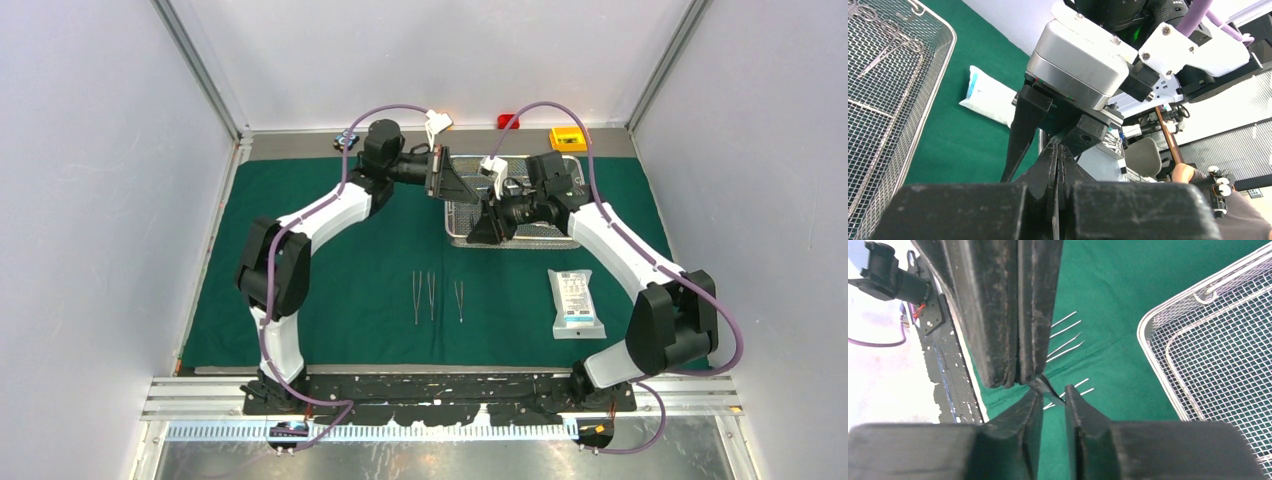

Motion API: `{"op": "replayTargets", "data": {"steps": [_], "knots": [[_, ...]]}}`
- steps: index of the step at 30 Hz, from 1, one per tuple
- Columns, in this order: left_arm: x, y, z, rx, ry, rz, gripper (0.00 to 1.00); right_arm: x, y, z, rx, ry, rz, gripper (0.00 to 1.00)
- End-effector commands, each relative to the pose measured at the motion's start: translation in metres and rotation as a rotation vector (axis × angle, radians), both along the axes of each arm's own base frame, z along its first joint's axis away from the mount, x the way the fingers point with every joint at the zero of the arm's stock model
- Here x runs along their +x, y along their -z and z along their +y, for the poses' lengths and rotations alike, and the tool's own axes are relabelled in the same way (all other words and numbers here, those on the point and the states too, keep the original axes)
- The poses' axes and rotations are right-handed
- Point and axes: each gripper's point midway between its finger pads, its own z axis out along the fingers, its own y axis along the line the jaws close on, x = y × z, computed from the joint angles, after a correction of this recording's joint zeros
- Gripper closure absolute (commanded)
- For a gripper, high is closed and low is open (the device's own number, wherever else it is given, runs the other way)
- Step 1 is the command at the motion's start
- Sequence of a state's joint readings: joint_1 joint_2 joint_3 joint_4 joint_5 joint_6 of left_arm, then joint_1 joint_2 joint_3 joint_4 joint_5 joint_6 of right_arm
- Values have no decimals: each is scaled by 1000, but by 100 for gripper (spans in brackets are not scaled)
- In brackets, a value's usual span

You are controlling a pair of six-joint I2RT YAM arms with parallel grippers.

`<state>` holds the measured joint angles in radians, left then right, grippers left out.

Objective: Open and lay out the surgical kit
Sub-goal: Place the medical item in the surgical kit.

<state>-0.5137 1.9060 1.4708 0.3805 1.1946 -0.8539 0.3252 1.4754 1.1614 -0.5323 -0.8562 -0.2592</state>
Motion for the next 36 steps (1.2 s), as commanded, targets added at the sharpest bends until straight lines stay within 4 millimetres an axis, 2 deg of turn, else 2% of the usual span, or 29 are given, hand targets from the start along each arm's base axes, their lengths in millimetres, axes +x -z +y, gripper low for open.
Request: {"op": "replayTargets", "data": {"steps": [1, 5, 7, 15, 20, 25, 28, 31, 36], "knots": [[-6, -35, 9, -74, 9, -65, 100, -3, -43, 5, 77, -33, -93, 81], [2, -34, 15, -76, -22, -58, 100, -4, -43, 2, 56, -18, -102, 97], [9, -32, 20, -71, -51, -57, 98, -2, -42, -1, 41, 0, -107, 99], [25, -7, 28, 62, -183, -89, 56, 25, -33, -11, -26, 163, -101, 99], [35, 5, 29, 134, -255, -91, 42, 42, -21, -15, -93, 253, -83, 99], [42, 21, 23, 224, -303, -74, 35, 49, -11, -12, -141, 286, -78, 99], [43, 23, 16, 239, -308, -61, 32, 51, -6, -11, -165, 300, -77, 99], [44, 24, 11, 251, -311, -53, 31, 52, -4, -9, -171, 300, -70, 99], [50, 37, 9, 309, -341, -33, 30, 50, -4, -6, -167, 293, -69, 99]]}}
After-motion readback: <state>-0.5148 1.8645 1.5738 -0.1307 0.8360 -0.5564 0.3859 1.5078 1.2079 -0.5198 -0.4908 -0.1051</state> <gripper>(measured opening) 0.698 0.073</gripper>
